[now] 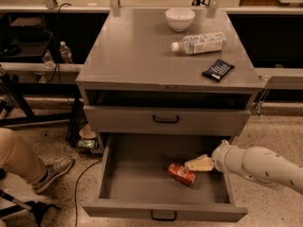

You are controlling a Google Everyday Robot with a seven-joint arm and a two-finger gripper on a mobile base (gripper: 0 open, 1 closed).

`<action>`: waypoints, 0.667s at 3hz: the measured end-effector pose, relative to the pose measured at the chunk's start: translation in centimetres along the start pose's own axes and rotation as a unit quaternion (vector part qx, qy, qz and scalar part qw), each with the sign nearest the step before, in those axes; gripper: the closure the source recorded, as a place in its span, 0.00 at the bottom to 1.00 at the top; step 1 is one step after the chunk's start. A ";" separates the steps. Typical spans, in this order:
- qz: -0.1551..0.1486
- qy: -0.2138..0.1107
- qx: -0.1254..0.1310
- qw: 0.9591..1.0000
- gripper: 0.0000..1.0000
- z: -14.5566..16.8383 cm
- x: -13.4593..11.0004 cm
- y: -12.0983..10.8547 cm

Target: Place coke can into middle drawer

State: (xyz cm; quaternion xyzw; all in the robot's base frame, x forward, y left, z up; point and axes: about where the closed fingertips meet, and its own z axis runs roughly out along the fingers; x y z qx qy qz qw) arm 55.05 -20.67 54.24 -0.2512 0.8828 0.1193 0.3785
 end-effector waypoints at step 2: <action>0.012 0.008 0.057 0.998 0.00 -4.4 0.0 -3.6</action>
Offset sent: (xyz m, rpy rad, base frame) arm -0.0043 -0.0854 0.0450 -0.0868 -0.0310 -0.1650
